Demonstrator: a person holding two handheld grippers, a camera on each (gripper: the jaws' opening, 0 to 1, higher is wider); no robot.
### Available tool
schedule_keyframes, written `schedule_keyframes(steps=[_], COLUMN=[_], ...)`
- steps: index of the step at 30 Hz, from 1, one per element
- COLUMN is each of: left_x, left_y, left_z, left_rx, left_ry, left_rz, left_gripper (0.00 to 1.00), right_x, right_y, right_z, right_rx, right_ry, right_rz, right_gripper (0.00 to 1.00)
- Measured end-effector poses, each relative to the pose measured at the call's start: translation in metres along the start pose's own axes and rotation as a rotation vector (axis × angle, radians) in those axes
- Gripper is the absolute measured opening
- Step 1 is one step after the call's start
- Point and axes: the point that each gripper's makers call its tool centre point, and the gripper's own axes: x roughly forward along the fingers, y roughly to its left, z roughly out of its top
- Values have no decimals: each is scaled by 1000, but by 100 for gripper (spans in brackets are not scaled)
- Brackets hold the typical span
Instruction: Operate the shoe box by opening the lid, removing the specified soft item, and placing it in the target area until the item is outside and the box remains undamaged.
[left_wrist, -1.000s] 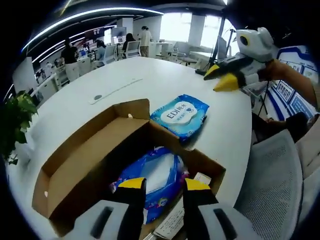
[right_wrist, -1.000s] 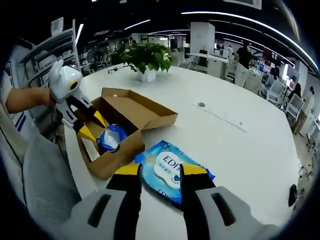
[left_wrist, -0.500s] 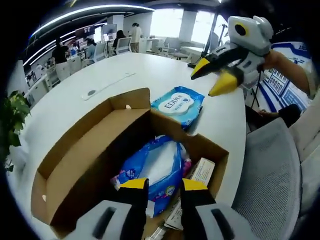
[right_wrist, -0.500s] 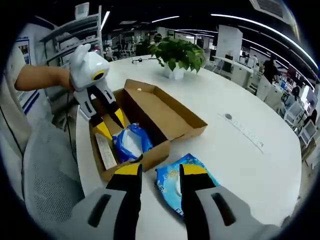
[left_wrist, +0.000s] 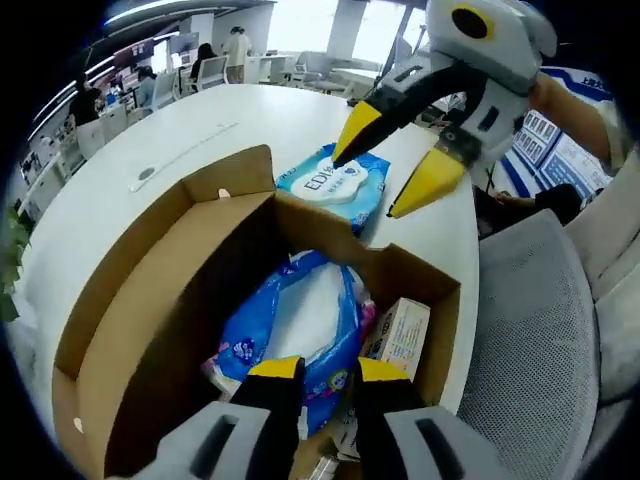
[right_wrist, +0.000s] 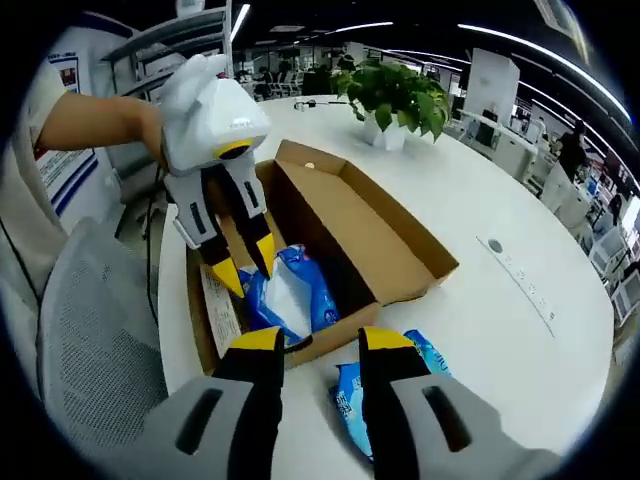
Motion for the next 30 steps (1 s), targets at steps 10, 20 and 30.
schedule_keyframes(steps=[10, 20, 30], left_x=[3, 2, -7], left_y=[5, 3, 5], left_z=[-7, -13, -9], left_rx=[31, 66, 97], left_ry=[67, 82, 61], left_rz=[-27, -52, -36], left_gripper=[10, 0, 0], right_x=[32, 64, 78], right_y=[4, 5, 2], right_z=[6, 7, 1], right_rx=[-37, -45, -25], right_ry=[27, 65, 98], right_rz=[35, 35, 16], right_gripper=[26, 21, 0])
